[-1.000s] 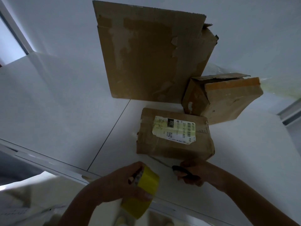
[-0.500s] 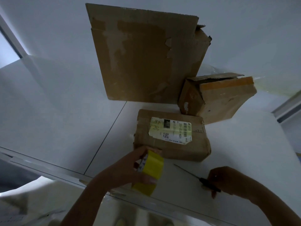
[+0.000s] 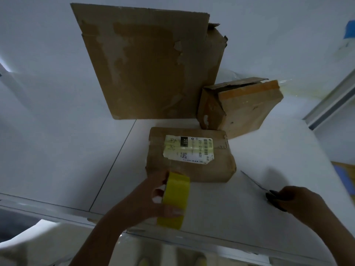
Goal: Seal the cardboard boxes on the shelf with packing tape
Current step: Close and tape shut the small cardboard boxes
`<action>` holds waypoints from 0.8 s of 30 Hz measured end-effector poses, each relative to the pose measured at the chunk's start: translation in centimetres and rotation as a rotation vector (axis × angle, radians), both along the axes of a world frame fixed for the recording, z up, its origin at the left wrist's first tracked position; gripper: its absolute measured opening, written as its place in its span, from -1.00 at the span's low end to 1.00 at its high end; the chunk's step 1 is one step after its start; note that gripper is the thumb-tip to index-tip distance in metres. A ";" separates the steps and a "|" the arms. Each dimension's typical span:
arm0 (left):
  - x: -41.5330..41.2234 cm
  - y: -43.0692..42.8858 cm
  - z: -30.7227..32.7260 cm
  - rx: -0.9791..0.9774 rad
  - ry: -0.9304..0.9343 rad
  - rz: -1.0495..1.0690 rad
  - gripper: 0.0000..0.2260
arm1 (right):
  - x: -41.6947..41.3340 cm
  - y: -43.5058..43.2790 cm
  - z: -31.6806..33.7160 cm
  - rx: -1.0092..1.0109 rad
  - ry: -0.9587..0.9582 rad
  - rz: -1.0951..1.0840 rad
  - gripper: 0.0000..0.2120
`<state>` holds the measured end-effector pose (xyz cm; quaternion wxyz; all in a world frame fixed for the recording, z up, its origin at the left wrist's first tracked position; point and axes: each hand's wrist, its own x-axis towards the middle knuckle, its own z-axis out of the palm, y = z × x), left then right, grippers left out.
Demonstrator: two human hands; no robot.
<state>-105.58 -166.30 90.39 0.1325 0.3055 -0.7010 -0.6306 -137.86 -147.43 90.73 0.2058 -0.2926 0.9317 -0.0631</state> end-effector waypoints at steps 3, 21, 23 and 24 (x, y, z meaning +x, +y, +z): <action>-1.0 0.3 0.7 -0.029 0.078 0.032 -0.43 | 0.0 0.3 -1.4 -0.102 0.108 -0.032 -0.68; -7.6 2.7 1.5 -0.037 0.279 0.090 -0.20 | 2.7 -0.6 -6.3 -0.156 0.265 -0.032 -0.64; -8.1 3.1 1.2 -0.009 0.284 0.137 -0.23 | 2.4 -0.5 -6.4 -0.152 0.266 -0.038 -0.65; -8.2 3.3 1.3 -0.001 0.287 0.153 -0.24 | 2.3 -0.4 -6.3 -0.144 0.277 -0.040 -0.66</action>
